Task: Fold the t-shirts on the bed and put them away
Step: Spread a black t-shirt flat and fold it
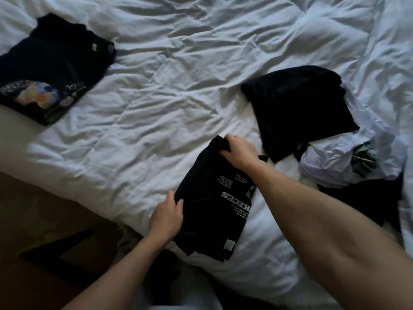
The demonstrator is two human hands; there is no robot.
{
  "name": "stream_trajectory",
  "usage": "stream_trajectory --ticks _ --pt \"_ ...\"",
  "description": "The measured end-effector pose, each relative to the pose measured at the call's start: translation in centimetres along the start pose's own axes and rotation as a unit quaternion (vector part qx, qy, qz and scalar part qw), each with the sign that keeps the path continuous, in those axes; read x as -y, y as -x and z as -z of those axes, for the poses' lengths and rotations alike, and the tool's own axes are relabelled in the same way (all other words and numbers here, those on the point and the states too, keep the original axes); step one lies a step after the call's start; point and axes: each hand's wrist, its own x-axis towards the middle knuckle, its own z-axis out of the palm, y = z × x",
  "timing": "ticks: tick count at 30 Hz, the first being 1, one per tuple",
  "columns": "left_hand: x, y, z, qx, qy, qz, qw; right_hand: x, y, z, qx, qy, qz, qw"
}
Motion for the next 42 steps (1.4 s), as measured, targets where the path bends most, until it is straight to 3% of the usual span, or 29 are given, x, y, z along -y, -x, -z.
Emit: stream_trajectory --ticks 4,7,11,15,18,20,23,25,27,29,30,33,35,37,42 --pt "-0.3 0.3 0.3 -0.042 -0.103 -0.007 0.994 -1.7 0.1 0.0 0.036 -0.02 -0.001 0.999" --pt "-1.0 0.0 0.4 0.031 -0.009 0.019 0.999 -2.8 -0.5 0.0 0.087 -0.057 -0.004 0.995" --pt "-0.4 -1.4 1.2 0.157 0.145 0.032 0.976 -2.9 -0.9 0.0 0.079 -0.057 -0.011 0.995" --pt "-0.7 -2.7 4.6 0.185 0.15 -0.001 0.971 -3.0 -0.5 1.2 0.111 -0.171 -0.023 0.979" --pt "-2.3 -5.5 10.1 0.232 0.064 -0.015 0.971 -3.3 0.2 1.4 0.14 -0.334 -0.069 0.929" --pt "-4.1 -8.4 14.3 0.26 -0.025 -0.036 0.965 -2.6 1.1 0.9 0.141 -0.46 -0.108 0.87" --pt "-8.0 -13.3 19.8 0.245 -0.203 -0.081 0.945 0.5 2.1 -1.1 0.129 -0.589 -0.161 0.781" --pt "-10.3 -15.3 21.5 0.184 -0.314 -0.129 0.922 2.9 2.8 -3.3 0.136 -0.613 -0.211 0.749" --pt "-12.4 -16.8 20.4 0.076 -0.421 -0.195 0.883 3.7 2.7 -5.1 0.116 -0.579 -0.26 0.764" --pt "-12.6 -17.9 18.5 -0.034 -0.473 -0.252 0.843 4.5 2.1 -5.6 0.083 -0.456 -0.291 0.837" --pt "-12.1 -18.4 17.4 -0.078 -0.469 -0.261 0.84 4.8 1.8 -5.3 0.07 -0.356 -0.299 0.883" --pt "-9.3 -18.2 15.4 -0.176 -0.334 -0.191 0.906 6.2 0.5 -2.7 -0.037 -0.126 -0.214 0.968" --pt "-6.7 -17.1 14.6 -0.216 -0.23 -0.117 0.942 7.6 -1.2 -0.8 -0.075 -0.097 -0.094 0.988" --pt "-4.1 -15.7 13.6 -0.237 -0.169 -0.049 0.955 8.8 -3.4 0.2 -0.042 -0.085 -0.009 0.995" --pt "-0.8 -13.5 12.4 -0.26 0.014 0.161 0.952 12.0 -7.7 -0.2 0.043 -0.091 0.037 0.994"
